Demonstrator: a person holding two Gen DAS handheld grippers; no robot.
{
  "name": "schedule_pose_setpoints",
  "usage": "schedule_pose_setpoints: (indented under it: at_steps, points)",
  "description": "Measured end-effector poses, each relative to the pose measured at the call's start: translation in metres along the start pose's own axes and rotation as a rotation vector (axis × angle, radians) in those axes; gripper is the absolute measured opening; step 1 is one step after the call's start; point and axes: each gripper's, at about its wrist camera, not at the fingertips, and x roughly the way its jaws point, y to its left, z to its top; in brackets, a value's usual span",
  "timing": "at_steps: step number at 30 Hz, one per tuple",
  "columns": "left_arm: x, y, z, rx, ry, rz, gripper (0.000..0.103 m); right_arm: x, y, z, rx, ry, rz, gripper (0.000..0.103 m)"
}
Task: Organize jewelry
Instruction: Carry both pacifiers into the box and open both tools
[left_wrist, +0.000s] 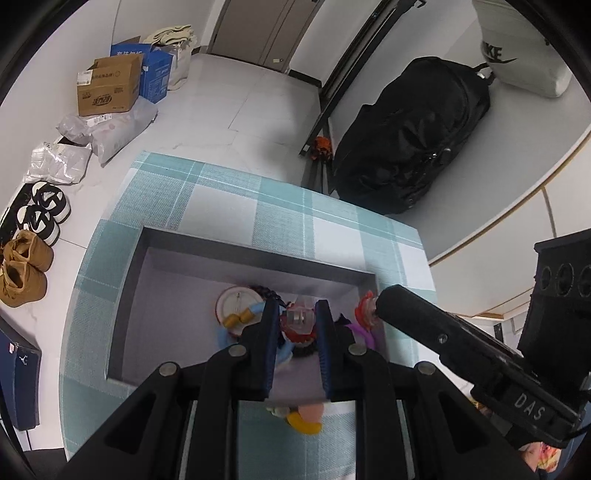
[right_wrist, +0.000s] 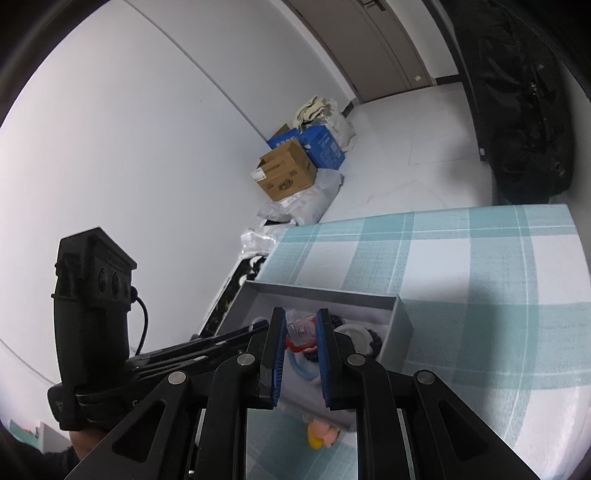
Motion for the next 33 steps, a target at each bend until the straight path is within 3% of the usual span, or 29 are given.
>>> schedule_pose_setpoints:
  at_steps: [10, 29, 30, 31, 33]
  points:
    - [0.009, 0.004, 0.002, -0.028, 0.033, -0.005, 0.015, 0.012, -0.009, 0.001, 0.018, 0.033, -0.009, 0.015]
    - [0.011, 0.004, 0.004, -0.025, 0.046, 0.007, 0.016, 0.006, -0.01, -0.001, -0.003, 0.008, -0.038, 0.017]
    - [0.011, 0.003, 0.004, -0.02, 0.051, 0.014, 0.025, 0.004, -0.01, -0.001, -0.006, 0.002, -0.045, 0.019]
    - [0.011, 0.003, 0.003, -0.017, 0.053, 0.017, 0.04, 0.002, -0.01, -0.001, -0.011, -0.006, -0.054, 0.022]
    - [0.008, 0.004, 0.002, -0.026, 0.038, 0.01, 0.057, -0.001, -0.011, -0.001, -0.011, -0.016, -0.063, 0.031]
